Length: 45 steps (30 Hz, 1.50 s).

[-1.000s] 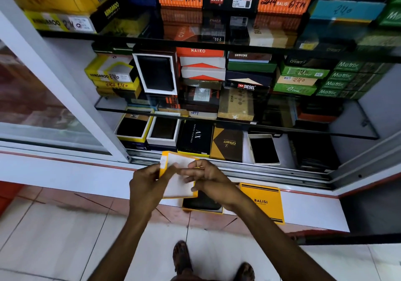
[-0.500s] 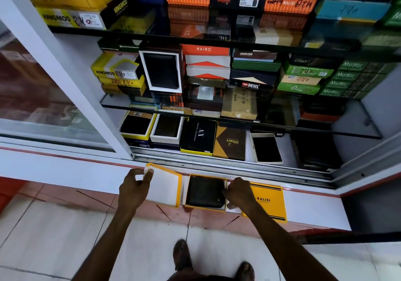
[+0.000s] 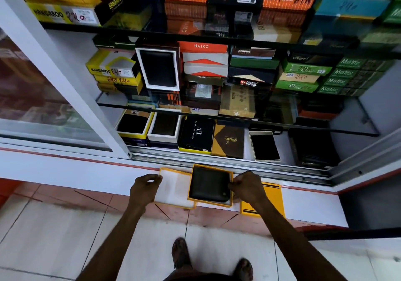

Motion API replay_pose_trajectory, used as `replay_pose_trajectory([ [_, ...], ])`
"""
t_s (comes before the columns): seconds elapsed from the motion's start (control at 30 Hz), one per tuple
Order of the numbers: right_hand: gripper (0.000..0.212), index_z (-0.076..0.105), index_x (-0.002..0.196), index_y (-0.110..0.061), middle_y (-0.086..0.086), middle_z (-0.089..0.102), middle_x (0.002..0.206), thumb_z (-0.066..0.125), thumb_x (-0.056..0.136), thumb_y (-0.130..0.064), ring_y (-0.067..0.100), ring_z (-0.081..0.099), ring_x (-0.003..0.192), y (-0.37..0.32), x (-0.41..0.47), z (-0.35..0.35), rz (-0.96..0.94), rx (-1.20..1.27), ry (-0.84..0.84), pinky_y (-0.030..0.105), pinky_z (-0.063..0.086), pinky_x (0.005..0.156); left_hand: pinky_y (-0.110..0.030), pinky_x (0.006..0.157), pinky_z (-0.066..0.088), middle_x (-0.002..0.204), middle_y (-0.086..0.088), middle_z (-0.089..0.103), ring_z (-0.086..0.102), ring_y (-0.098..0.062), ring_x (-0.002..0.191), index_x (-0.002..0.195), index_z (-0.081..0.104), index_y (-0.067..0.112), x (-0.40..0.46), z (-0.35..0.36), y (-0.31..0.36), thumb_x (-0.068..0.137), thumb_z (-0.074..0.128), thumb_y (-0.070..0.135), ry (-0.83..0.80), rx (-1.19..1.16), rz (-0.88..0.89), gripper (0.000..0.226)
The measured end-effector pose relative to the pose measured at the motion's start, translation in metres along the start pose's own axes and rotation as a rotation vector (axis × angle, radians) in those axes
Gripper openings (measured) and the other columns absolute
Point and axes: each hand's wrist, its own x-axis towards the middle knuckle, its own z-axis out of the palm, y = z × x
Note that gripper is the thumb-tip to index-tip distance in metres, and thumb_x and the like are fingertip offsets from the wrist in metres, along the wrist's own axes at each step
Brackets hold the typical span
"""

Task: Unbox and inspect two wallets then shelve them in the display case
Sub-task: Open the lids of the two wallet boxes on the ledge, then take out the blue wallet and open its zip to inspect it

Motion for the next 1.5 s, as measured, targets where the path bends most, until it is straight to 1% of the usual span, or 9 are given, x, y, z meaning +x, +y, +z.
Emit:
replay_pose_trajectory([
  [0.13,0.014,0.069,0.078,0.003,0.011,0.068,0.052,0.069,0.082,-0.01,0.011,0.068,0.041,-0.012,-0.005,0.005,0.013,0.024,-0.055,0.019,0.054,0.048,-0.046,0.083,0.059,0.079,-0.006,0.073,0.069,-0.03,0.075,0.086,0.076,0.02,-0.004,0.027,0.006,0.082,0.072,0.034,-0.058,-0.012,-0.028,0.015],
  [0.3,0.017,0.067,0.072,-0.004,-0.009,0.057,0.032,0.063,0.083,-0.017,0.003,0.068,0.048,-0.013,0.004,0.025,0.066,-0.037,-0.1,0.021,0.055,0.069,-0.049,0.071,0.063,0.088,-0.014,0.076,0.073,-0.032,0.076,0.085,0.073,0.015,-0.003,0.051,0.004,0.084,0.068,0.034,-0.11,-0.027,-0.041,0.02],
  [0.47,0.009,0.072,0.085,0.001,0.011,0.076,0.066,0.07,0.08,-0.006,0.015,0.07,0.044,-0.003,0.004,0.037,0.066,0.028,-0.007,0.016,0.049,0.041,-0.044,0.071,0.063,0.093,-0.011,0.076,0.073,-0.031,0.081,0.091,0.073,0.016,-0.002,0.055,0.0,0.087,0.065,0.035,-0.125,0.016,-0.039,0.021],
  [0.7,0.03,0.06,0.072,-0.014,0.024,0.072,0.089,0.081,0.07,0.008,0.039,0.073,0.077,0.014,-0.001,0.047,0.026,0.283,0.121,0.033,0.054,0.048,-0.049,0.084,0.06,0.092,-0.004,0.079,0.074,-0.025,0.081,0.083,0.077,0.024,0.006,0.056,-0.016,0.077,0.07,0.018,-0.142,0.211,0.093,0.01],
  [0.9,0.009,0.073,0.077,-0.013,0.003,0.076,0.077,0.074,0.081,-0.006,0.009,0.069,0.054,0.007,-0.015,0.002,-0.122,0.053,0.145,0.009,0.049,0.048,-0.025,0.085,0.049,0.091,-0.004,0.078,0.069,-0.015,0.084,0.087,0.076,0.012,-0.031,0.063,0.017,0.08,0.073,0.008,0.081,0.237,0.434,0.008],
  [1.0,0.019,0.075,0.071,-0.019,0.001,0.073,0.063,0.064,0.083,-0.01,0.022,0.074,0.06,0.028,-0.024,-0.041,-0.193,-0.114,0.3,0.029,0.06,0.061,-0.03,0.079,0.058,0.086,0.001,0.078,0.072,-0.014,0.076,0.085,0.076,0.02,-0.061,0.087,0.045,0.083,0.07,0.014,-0.107,0.205,0.444,0.008],
  [1.17,0.03,0.068,0.109,0.0,0.018,0.074,0.106,0.058,0.094,-0.025,0.032,0.068,0.104,0.079,-0.024,-0.081,0.106,-0.23,0.242,0.033,0.051,0.088,-0.044,0.072,0.057,0.068,-0.01,0.068,0.068,-0.027,0.069,0.068,0.067,0.017,-0.096,0.151,0.073,0.079,0.066,0.038,-0.548,0.171,0.231,0.024],
  [1.3,0.036,0.056,0.065,-0.008,0.009,0.061,0.063,0.053,0.094,-0.029,0.032,0.07,0.079,0.102,-0.013,-0.083,0.258,-0.094,0.067,0.03,0.051,0.074,-0.034,0.07,0.042,0.071,-0.007,0.057,0.058,-0.029,0.079,0.061,0.047,0.021,-0.109,0.183,0.082,0.085,0.062,0.04,-0.592,0.366,0.163,0.034],
  [1.5,0.046,0.066,0.105,0.004,0.021,0.072,0.105,0.075,0.081,-0.034,0.035,0.071,0.094,0.128,0.001,-0.087,0.318,0.297,0.004,0.046,0.059,0.087,-0.046,0.082,0.058,0.093,-0.006,0.063,0.064,-0.026,0.09,0.093,0.058,0.016,-0.104,0.197,0.08,0.076,0.066,0.05,-0.591,0.275,0.018,0.038],
])
